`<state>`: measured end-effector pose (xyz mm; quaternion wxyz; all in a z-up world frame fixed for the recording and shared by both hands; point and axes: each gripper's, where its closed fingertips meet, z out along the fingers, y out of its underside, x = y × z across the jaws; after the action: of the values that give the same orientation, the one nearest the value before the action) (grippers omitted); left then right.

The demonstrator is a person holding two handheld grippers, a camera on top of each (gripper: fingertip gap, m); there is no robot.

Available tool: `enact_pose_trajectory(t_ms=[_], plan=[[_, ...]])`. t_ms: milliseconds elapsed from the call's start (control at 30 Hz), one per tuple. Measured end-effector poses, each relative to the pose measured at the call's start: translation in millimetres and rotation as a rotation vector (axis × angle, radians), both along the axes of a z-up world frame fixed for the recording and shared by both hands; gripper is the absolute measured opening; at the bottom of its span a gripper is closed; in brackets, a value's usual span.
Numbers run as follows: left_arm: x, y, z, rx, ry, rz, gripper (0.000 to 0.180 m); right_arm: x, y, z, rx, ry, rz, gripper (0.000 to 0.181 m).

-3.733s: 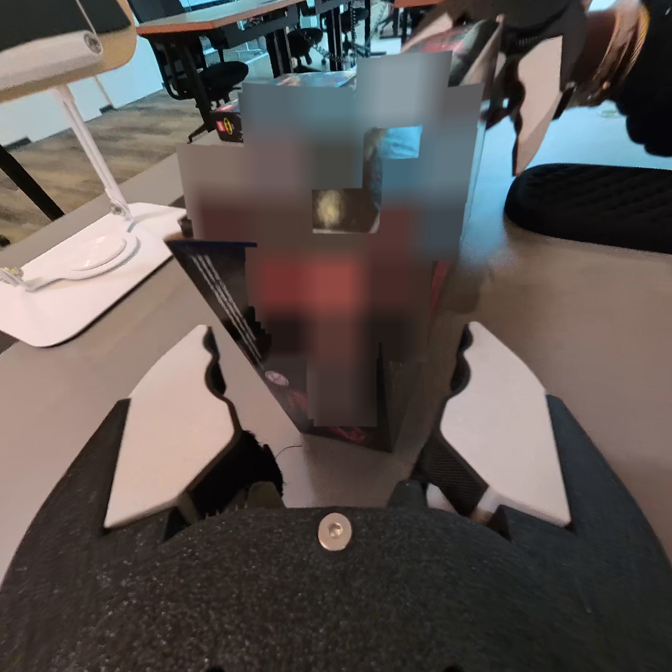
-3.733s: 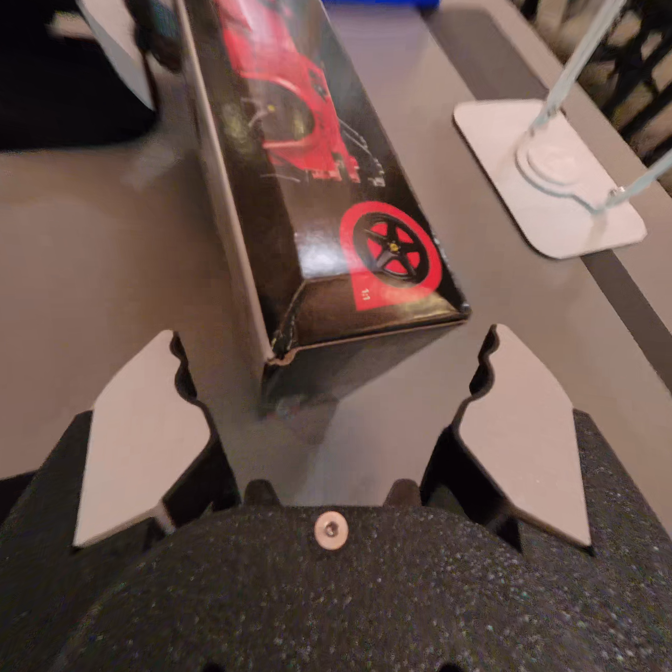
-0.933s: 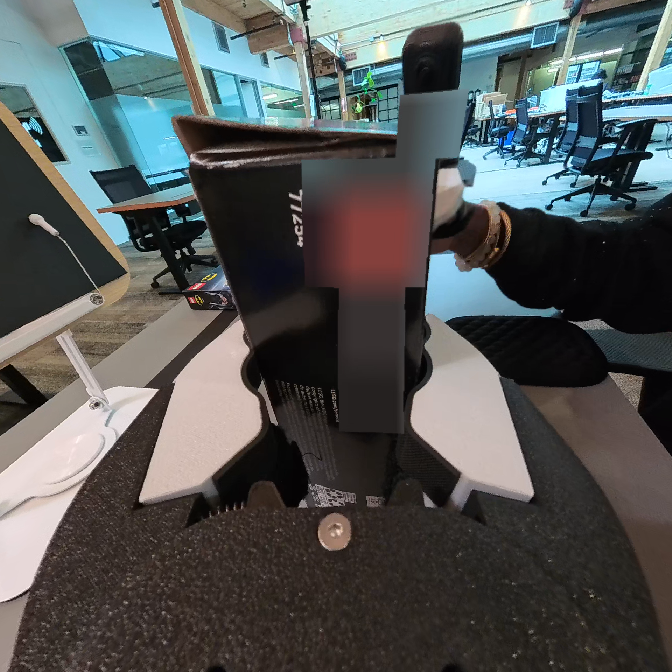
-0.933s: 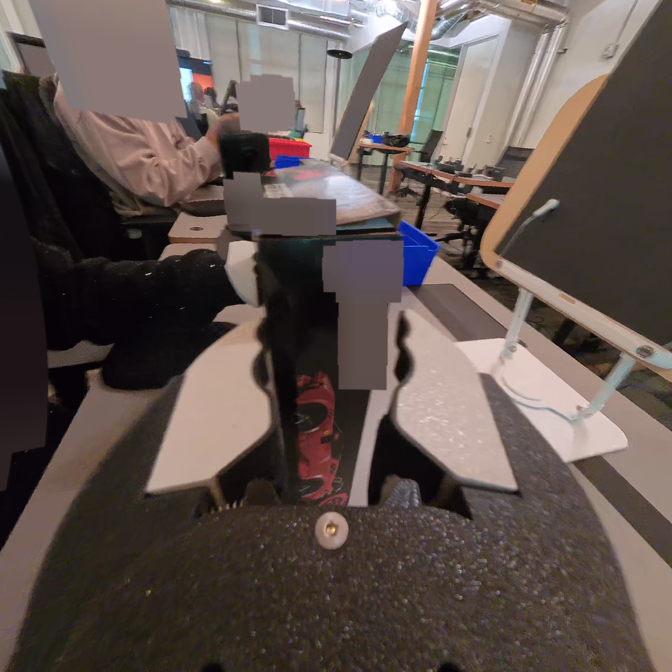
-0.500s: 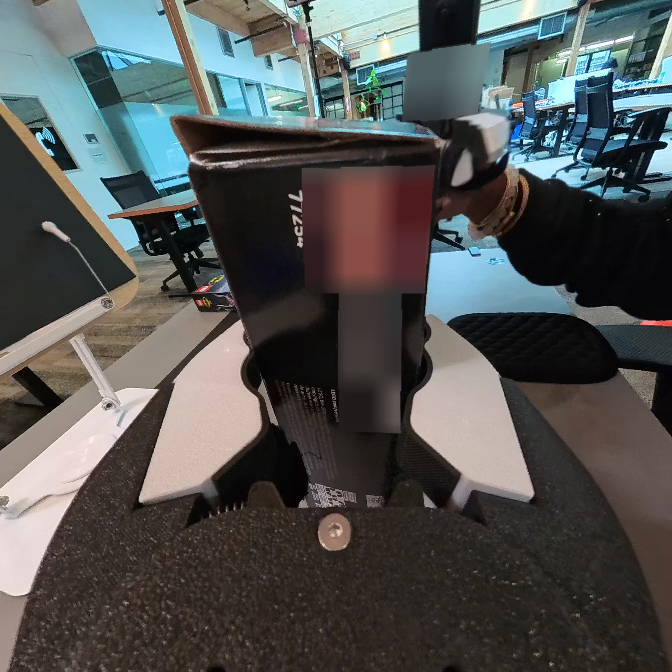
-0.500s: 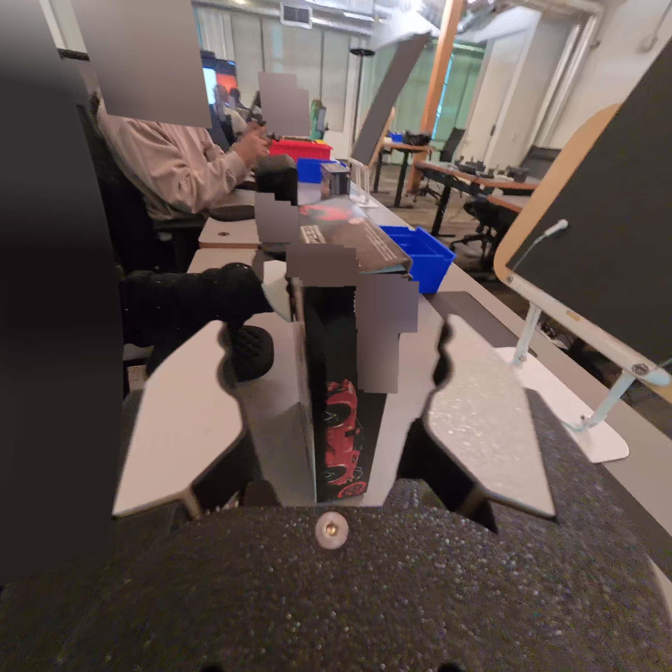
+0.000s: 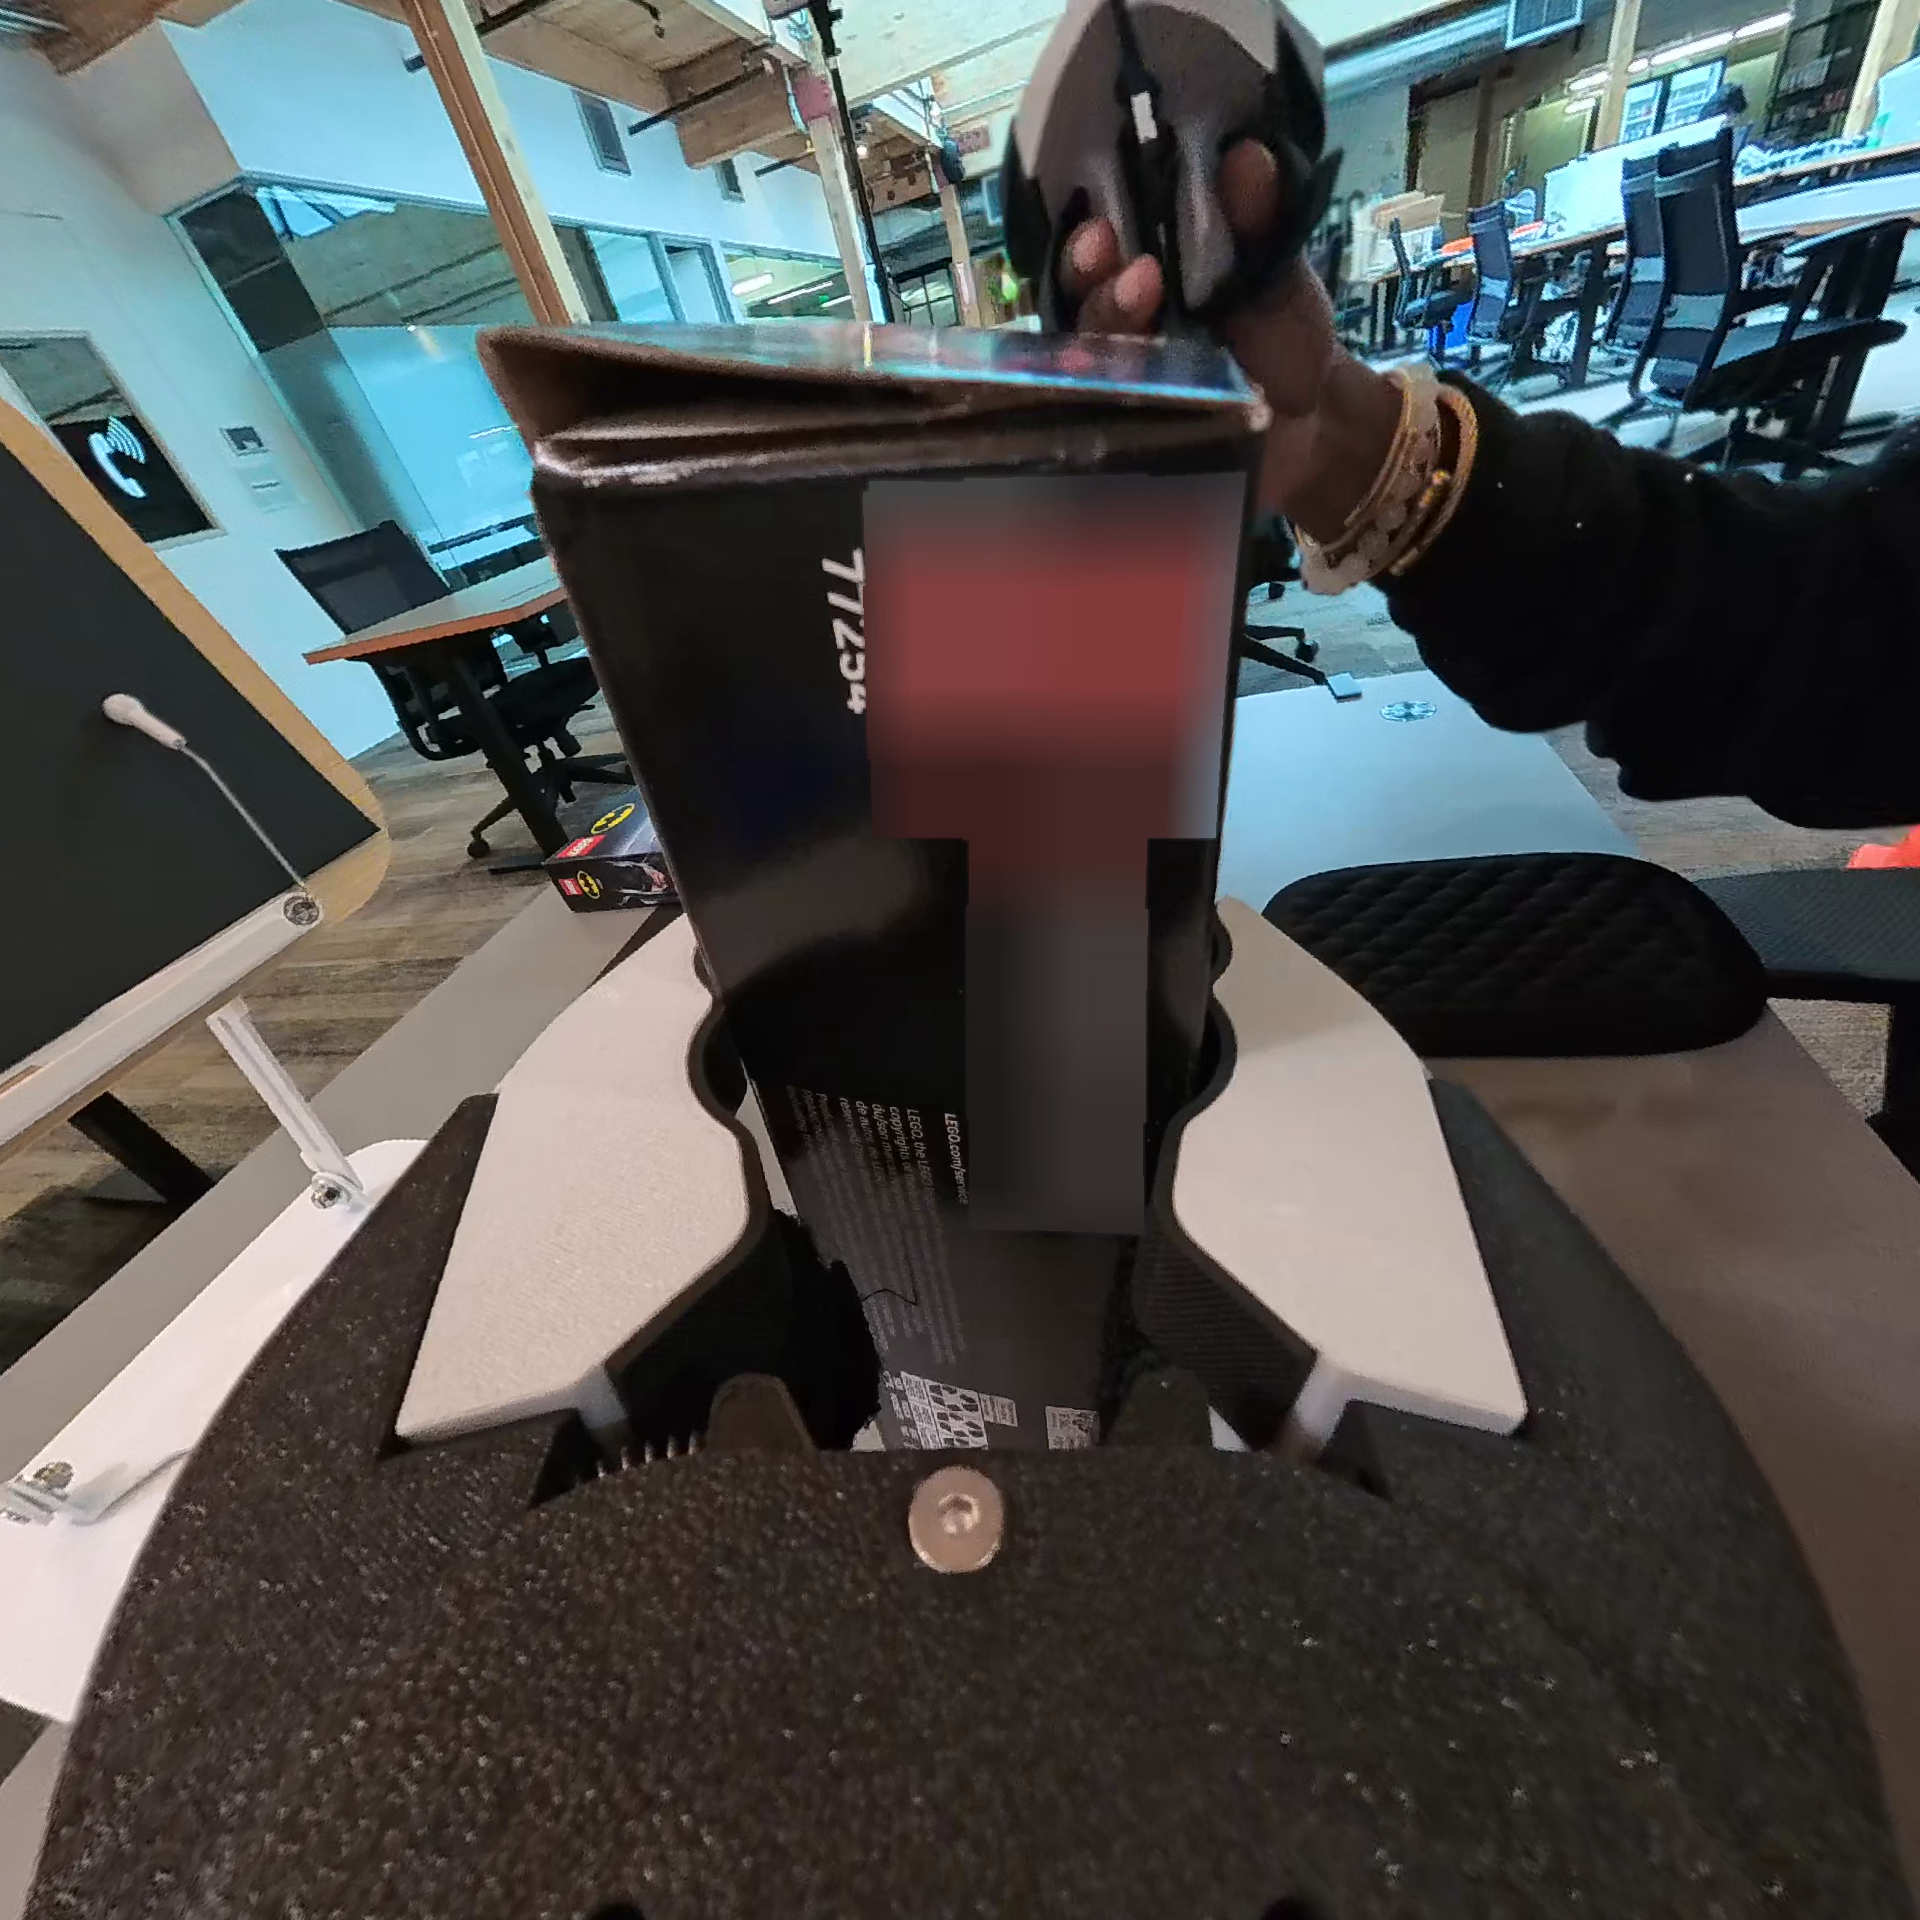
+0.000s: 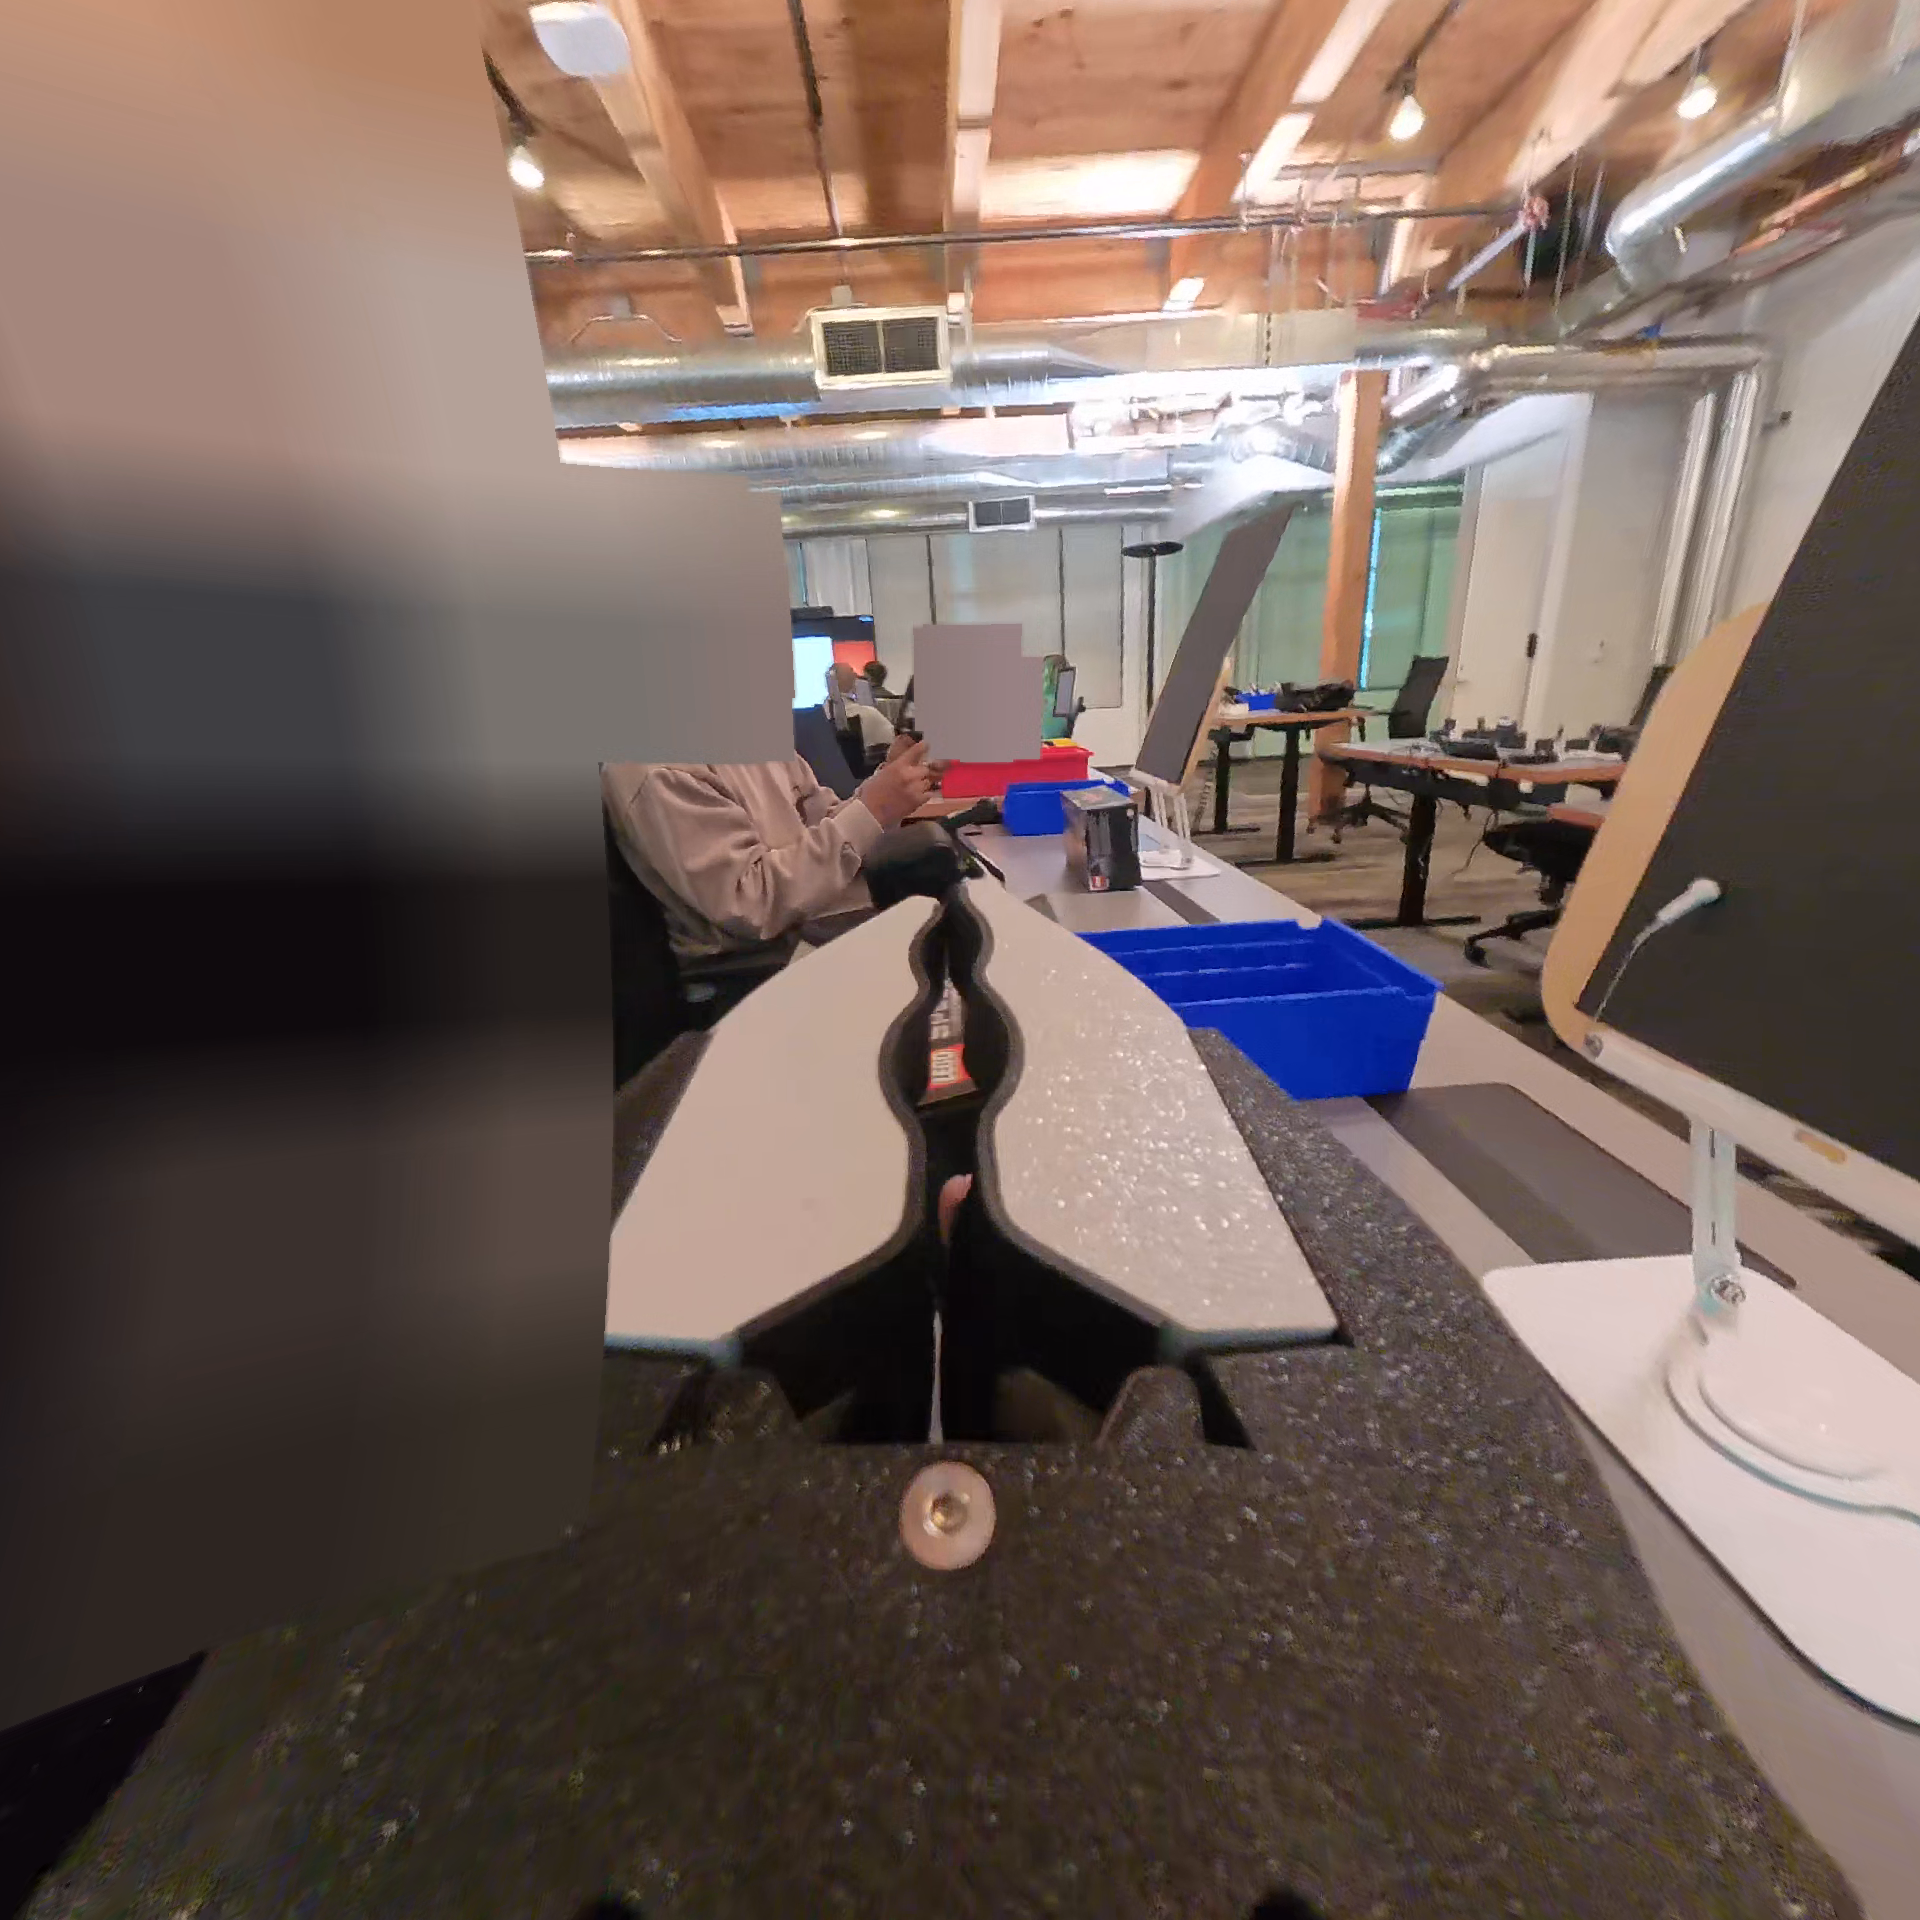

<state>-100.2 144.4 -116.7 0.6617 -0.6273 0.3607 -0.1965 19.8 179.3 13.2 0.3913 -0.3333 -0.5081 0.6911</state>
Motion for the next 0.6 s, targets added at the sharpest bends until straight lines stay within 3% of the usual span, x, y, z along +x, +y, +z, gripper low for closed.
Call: enact_pose_trajectory(t_ms=[133,167,200,267,300,400,533,600], plan=[[2,-2,1,0.009,0.016,-0.005,0.084,-9,8,2,-0.005,-0.054,-0.07,0.0],[3,-3,2,0.015,0.019,-0.008,0.085,-11,9,3,-0.01,-0.065,-0.091,0.017],[4,-4,2,0.022,0.023,-0.011,0.085,-14,9,2,0.0,-0.084,-0.112,0.045],[5,-6,2,0.029,0.031,-0.017,0.084,-18,7,-4,0.093,-0.146,-0.146,0.027],[5,-6,2,0.03,0.034,-0.017,0.084,-19,4,-8,0.148,-0.177,-0.154,0.0],[6,-7,2,0.038,0.037,-0.02,0.084,-25,-5,-14,0.224,-0.255,-0.163,0.0],[9,-13,4,0.069,0.049,-0.03,0.084,-35,-11,-37,0.329,-0.466,-0.176,0.072],[11,-16,3,0.093,0.063,-0.035,0.085,-34,-22,-42,0.37,-0.531,-0.135,0.079]])
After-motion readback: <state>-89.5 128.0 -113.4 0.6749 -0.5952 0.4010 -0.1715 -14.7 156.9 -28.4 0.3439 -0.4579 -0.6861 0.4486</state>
